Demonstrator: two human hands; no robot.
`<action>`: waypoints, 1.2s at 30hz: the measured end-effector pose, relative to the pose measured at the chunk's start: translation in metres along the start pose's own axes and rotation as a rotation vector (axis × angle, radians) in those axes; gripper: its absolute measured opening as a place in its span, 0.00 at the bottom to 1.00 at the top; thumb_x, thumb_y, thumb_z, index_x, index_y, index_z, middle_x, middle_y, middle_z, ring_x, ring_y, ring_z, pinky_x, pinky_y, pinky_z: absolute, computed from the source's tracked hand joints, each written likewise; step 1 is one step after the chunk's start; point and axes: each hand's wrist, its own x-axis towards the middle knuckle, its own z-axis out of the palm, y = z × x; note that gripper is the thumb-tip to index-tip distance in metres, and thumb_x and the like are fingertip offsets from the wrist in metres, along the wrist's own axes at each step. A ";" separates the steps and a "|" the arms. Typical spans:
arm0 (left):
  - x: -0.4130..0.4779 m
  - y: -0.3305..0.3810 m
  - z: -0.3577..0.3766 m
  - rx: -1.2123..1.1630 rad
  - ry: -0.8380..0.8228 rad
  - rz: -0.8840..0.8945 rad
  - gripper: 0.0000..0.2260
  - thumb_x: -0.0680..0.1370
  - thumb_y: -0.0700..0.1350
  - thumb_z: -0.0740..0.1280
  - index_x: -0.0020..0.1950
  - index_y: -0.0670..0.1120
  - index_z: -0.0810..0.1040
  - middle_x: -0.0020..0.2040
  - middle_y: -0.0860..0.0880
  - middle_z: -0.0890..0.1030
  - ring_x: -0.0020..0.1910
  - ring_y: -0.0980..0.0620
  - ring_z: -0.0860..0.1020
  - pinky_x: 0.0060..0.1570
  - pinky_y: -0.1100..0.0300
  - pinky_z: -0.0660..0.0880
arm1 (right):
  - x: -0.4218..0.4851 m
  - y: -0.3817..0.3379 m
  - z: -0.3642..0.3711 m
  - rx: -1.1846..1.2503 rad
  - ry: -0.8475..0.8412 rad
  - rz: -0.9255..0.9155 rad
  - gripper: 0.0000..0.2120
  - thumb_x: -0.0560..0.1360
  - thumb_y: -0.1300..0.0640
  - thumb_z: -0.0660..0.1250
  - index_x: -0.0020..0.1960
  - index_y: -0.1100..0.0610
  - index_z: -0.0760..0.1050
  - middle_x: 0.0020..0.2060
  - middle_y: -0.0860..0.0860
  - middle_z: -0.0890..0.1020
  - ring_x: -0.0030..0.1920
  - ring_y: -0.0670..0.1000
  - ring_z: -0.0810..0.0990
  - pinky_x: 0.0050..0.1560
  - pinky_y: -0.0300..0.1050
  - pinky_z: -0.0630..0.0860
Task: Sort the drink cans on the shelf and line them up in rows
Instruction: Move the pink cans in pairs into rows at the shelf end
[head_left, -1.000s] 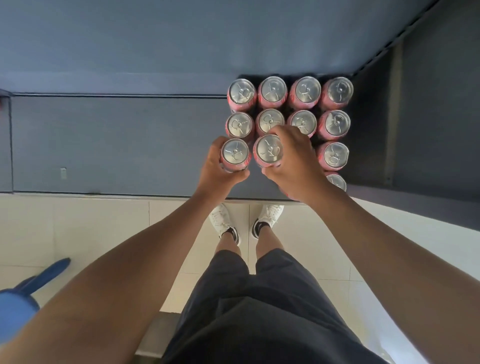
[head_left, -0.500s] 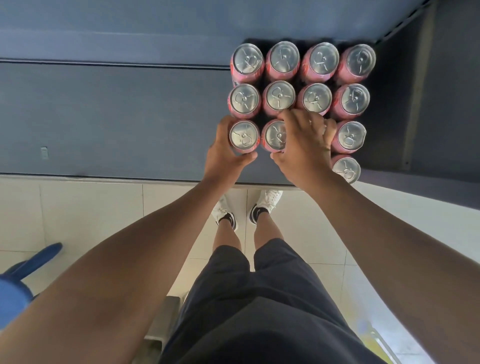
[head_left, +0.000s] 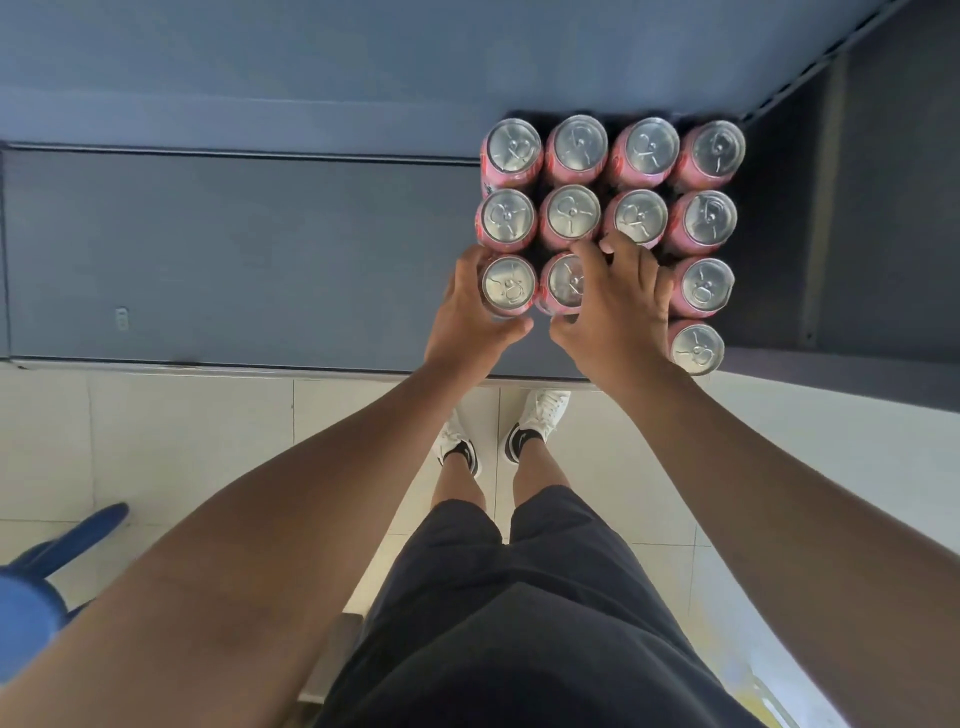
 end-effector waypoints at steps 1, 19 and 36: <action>-0.002 0.001 -0.003 0.010 -0.011 0.006 0.35 0.66 0.46 0.77 0.69 0.56 0.64 0.63 0.55 0.74 0.60 0.56 0.75 0.58 0.55 0.74 | -0.003 -0.002 -0.002 0.013 0.000 0.000 0.31 0.67 0.54 0.71 0.68 0.53 0.67 0.65 0.54 0.68 0.65 0.59 0.66 0.68 0.56 0.60; -0.082 0.042 -0.083 0.910 0.297 0.293 0.21 0.78 0.53 0.67 0.69 0.49 0.69 0.74 0.46 0.67 0.73 0.37 0.64 0.71 0.38 0.61 | -0.043 -0.080 -0.072 -0.122 -0.051 -0.095 0.27 0.78 0.50 0.59 0.75 0.54 0.60 0.75 0.52 0.64 0.75 0.59 0.59 0.72 0.56 0.58; -0.211 0.053 -0.130 0.836 0.684 -0.324 0.24 0.81 0.56 0.57 0.76 0.51 0.60 0.78 0.47 0.58 0.77 0.39 0.56 0.74 0.42 0.57 | -0.094 -0.172 -0.126 -0.171 -0.078 -0.643 0.29 0.79 0.49 0.58 0.77 0.51 0.53 0.77 0.53 0.59 0.77 0.63 0.54 0.70 0.58 0.59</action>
